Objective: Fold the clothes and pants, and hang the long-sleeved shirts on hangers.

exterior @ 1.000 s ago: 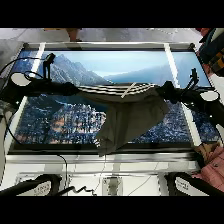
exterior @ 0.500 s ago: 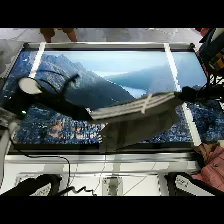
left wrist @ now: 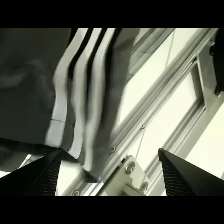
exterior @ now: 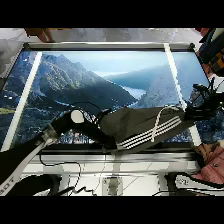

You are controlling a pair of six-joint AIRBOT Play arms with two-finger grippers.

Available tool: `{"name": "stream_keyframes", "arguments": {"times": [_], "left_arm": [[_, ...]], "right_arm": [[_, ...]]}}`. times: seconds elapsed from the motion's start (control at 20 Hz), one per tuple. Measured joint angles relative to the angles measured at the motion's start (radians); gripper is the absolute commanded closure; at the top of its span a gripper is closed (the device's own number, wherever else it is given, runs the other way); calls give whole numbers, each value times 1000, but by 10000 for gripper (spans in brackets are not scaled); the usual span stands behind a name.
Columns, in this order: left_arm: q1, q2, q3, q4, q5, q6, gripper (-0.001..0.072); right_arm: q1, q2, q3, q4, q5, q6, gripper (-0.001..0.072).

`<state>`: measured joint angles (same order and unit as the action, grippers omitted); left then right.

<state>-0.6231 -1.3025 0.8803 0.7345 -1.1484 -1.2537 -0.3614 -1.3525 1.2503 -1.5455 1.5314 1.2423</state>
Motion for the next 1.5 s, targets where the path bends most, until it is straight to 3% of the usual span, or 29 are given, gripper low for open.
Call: {"name": "stream_keyframes", "arguments": {"times": [0.25,0.5,0.8,0.9,1.2,1.5], "left_arm": [[2,-30,-14,-10,42,-3,6],[99,-35,-16,-10,60,-5,7],[200,-36,-16,-10,61,-34,7],[210,-36,-16,-14,60,-39,7],[220,-36,-16,-41,61,-41,7],[222,-37,-16,-20,78,-41,7]], "right_arm": [[-2,-27,-2,-36,-144,54,60],[-74,-115,29,-7,-194,66,98],[-268,-291,117,357,-125,-97,86],[-298,-338,128,419,-127,-157,32],[-291,-446,137,467,-154,-222,29],[-201,-507,93,516,16,-280,41]]}}
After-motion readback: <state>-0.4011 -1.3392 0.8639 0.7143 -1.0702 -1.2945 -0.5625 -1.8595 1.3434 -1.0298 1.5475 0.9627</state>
